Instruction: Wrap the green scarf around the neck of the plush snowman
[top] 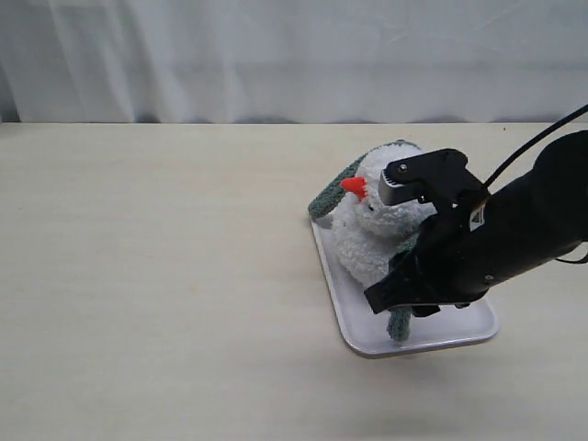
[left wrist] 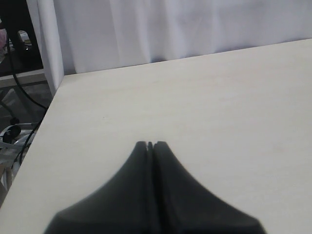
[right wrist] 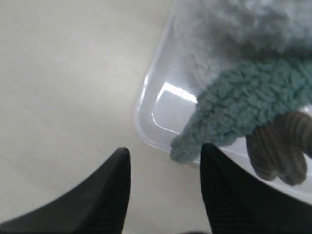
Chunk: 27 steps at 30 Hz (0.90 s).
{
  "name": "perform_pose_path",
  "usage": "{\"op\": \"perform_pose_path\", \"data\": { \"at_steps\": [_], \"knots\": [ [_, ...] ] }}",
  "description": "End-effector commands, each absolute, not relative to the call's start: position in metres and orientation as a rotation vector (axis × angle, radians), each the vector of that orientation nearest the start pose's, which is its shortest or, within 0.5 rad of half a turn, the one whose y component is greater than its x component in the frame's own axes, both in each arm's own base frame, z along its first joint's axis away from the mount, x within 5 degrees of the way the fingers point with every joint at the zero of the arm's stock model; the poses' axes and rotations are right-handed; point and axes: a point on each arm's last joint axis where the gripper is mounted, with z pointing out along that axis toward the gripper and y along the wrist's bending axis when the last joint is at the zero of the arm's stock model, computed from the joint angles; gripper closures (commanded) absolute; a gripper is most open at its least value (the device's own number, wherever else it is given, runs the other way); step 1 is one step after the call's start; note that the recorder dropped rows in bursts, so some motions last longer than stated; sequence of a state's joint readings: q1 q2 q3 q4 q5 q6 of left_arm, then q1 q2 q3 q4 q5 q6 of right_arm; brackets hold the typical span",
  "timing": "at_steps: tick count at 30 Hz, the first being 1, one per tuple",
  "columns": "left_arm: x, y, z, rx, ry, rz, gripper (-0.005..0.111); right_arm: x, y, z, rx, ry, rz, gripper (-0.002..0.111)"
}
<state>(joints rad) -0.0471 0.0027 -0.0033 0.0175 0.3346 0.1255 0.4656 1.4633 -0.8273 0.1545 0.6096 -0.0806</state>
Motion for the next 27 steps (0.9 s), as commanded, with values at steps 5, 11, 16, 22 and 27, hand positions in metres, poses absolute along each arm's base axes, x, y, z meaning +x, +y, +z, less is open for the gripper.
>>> {"op": "perform_pose_path", "data": {
  "at_steps": [5, 11, 16, 22, 27],
  "knots": [
    [0.054, -0.002, 0.184, 0.163, 1.800, 0.071, 0.107, 0.235, 0.125, 0.192, -0.544, 2.787, 0.205, 0.063],
    [0.054, -0.002, 0.184, 0.163, 1.800, 0.071, 0.107, 0.241, 0.125, 0.174, -0.460, 2.609, 0.240, 0.064],
    [0.054, -0.002, 0.184, 0.163, 1.800, 0.071, 0.107, 0.248, 0.128, 0.155, -0.424, 2.597, 0.242, 0.064],
    [0.054, -0.002, 0.184, 0.163, 1.800, 0.071, 0.107, 0.254, 0.130, 0.143, -0.385, 2.597, 0.251, 0.073],
    [0.054, -0.002, 0.184, 0.163, 1.800, 0.071, 0.107, 0.256, 0.131, 0.146, -0.369, 2.564, 0.265, 0.100]
  ]
}}
